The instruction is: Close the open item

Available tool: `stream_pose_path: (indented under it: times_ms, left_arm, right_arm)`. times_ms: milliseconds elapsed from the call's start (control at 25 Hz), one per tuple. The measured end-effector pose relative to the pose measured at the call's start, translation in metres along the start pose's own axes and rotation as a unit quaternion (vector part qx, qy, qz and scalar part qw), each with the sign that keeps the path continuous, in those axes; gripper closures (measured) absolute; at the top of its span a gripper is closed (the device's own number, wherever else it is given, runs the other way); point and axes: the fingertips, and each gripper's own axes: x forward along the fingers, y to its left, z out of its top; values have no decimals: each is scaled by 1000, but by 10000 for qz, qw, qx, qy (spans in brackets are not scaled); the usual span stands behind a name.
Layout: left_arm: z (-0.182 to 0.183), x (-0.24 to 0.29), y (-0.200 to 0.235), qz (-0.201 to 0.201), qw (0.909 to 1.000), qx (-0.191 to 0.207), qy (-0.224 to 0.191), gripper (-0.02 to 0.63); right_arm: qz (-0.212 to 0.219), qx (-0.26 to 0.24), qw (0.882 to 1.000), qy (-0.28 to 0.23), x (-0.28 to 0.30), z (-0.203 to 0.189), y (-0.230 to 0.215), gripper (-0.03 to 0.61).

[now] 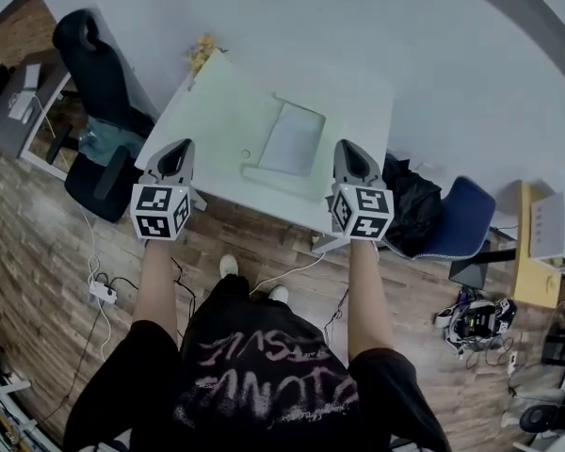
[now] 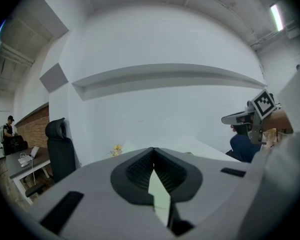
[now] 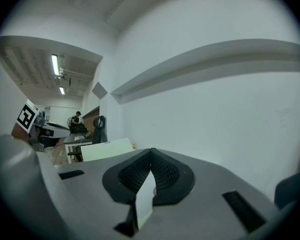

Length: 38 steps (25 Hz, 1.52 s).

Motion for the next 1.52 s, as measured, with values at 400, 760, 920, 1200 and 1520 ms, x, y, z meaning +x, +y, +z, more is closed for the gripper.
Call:
stream_pose_path:
  times_ms: [400, 760, 920, 1200, 1520]
  left_arm:
    - [-12, 37, 29, -252, 9997, -42, 66, 614]
    - [-27, 63, 61, -289, 9993, -146, 198, 614]
    - [-34, 66, 75, -225, 9993, -167, 249, 614]
    - [-45, 65, 97, -126, 9989, -246, 390, 611]
    - [-65, 71, 111, -21, 9974, -441, 578, 512]
  right_arm:
    - [-224, -44, 9996, 167, 34, -10, 7, 568]
    - [-194, -90, 9991, 365, 72, -21, 25, 568]
    - [-143, -92, 9990, 417, 85, -25, 31, 568]
    - [-36, -77, 9989, 459, 104, -29, 47, 568]
    - [-61, -67, 9980, 619, 108, -43, 48, 568]
